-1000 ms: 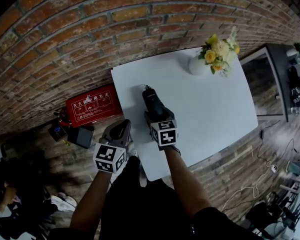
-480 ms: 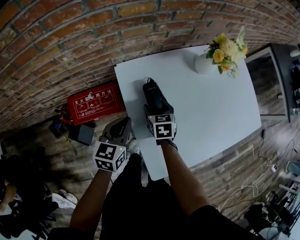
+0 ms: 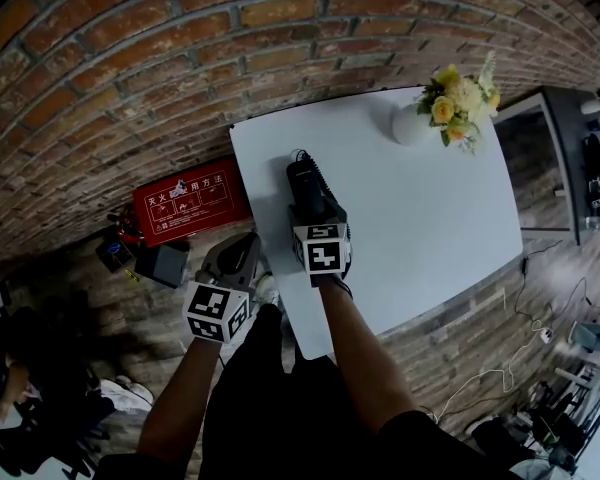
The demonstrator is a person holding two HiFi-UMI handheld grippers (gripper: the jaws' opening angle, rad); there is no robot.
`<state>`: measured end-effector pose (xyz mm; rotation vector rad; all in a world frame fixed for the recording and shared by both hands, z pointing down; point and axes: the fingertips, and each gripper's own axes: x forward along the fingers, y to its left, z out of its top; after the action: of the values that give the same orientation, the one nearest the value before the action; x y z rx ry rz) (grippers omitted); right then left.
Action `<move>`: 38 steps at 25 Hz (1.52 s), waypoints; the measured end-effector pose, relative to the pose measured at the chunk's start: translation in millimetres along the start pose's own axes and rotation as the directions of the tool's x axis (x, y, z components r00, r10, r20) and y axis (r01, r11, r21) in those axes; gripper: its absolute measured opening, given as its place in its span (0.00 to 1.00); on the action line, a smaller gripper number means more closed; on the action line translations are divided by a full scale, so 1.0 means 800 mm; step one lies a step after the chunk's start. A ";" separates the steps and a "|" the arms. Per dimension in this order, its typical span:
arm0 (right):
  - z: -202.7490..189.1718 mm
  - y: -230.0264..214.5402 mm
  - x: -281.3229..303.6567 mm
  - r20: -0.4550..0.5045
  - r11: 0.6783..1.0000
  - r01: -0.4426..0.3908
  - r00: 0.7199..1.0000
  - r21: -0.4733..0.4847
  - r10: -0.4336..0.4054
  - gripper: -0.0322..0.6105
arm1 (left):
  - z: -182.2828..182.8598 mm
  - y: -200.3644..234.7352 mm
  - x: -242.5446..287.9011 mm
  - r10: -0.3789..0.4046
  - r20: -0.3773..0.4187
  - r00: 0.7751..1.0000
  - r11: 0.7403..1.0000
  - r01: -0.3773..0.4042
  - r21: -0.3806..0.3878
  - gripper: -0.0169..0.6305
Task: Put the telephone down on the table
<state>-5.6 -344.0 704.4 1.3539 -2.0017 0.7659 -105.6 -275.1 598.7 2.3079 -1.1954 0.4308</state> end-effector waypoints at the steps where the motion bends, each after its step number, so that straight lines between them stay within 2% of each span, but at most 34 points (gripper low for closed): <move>1: 0.000 0.000 0.000 0.000 1.000 -0.002 1.000 -0.001 0.002 0.49 | 0.000 0.000 -0.001 0.000 0.000 1.000 1.000 0.000 0.000 0.05; 13: 0.000 0.002 -0.018 0.023 0.998 -0.048 0.999 -0.035 0.048 0.55 | -0.002 -0.014 -0.017 0.014 0.009 1.000 1.000 -0.014 0.010 0.05; 19: 0.008 0.006 -0.058 0.076 0.995 -0.087 0.993 -0.050 0.090 0.55 | 0.000 -0.034 -0.032 0.029 0.023 0.999 0.999 -0.030 0.028 0.05; 25: 0.020 0.018 -0.120 0.159 0.986 -0.140 0.975 -0.089 0.152 0.54 | 0.006 -0.067 -0.056 0.047 0.051 0.998 0.998 -0.049 0.038 0.05; 26: 0.021 0.017 -0.135 0.179 0.986 -0.142 0.971 -0.091 0.156 0.49 | 0.006 -0.076 -0.061 0.048 0.054 0.997 0.998 -0.050 0.042 0.05; 28: 0.021 0.010 -0.167 0.222 0.986 -0.135 0.963 -0.098 0.153 0.32 | 0.007 -0.092 -0.071 0.052 0.063 0.997 0.997 -0.055 0.051 0.05; 29: 0.020 0.006 -0.182 0.242 0.986 -0.136 0.957 -0.100 0.157 0.27 | 0.008 -0.100 -0.077 0.055 0.070 0.996 0.997 -0.059 0.055 0.05; 33: 0.004 -0.002 -0.245 0.307 0.977 -0.189 0.928 -0.097 0.210 0.15 | 0.007 -0.138 -0.102 0.069 0.107 0.992 0.995 -0.076 0.060 0.05; 38: -0.024 -0.010 -0.319 0.343 0.961 -0.256 0.898 -0.101 0.275 0.10 | -0.006 -0.190 -0.133 0.082 0.137 0.987 0.995 -0.089 0.046 0.05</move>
<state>82.2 -180.3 528.4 1.2715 -2.5137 0.6093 -40.7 -127.0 506.9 2.3686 -1.3679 0.3446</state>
